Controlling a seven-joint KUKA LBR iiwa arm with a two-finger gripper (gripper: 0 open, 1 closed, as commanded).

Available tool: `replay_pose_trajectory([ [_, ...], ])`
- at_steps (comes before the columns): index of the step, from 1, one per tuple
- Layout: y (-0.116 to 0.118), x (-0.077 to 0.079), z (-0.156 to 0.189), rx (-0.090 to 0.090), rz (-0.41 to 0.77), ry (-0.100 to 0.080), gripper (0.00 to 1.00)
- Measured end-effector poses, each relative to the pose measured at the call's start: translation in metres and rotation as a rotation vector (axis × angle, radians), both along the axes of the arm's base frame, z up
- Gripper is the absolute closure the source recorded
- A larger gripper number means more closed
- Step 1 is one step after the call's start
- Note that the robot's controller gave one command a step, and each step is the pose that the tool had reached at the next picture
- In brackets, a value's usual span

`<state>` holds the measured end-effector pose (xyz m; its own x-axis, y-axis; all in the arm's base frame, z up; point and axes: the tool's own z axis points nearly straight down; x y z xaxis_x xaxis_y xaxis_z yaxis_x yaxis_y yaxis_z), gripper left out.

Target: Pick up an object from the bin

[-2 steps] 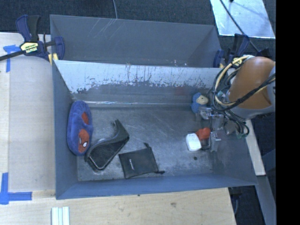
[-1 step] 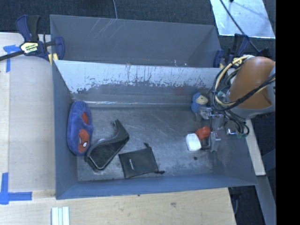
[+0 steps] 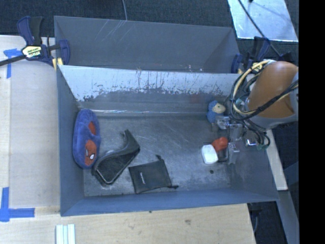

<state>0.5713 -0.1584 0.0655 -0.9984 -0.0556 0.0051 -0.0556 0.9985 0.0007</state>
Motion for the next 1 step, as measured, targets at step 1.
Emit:
replay_pose_trajectory([
  [1,-0.0002,-0.0227,0.0047,-0.001,-0.169,-0.006,0.00],
])
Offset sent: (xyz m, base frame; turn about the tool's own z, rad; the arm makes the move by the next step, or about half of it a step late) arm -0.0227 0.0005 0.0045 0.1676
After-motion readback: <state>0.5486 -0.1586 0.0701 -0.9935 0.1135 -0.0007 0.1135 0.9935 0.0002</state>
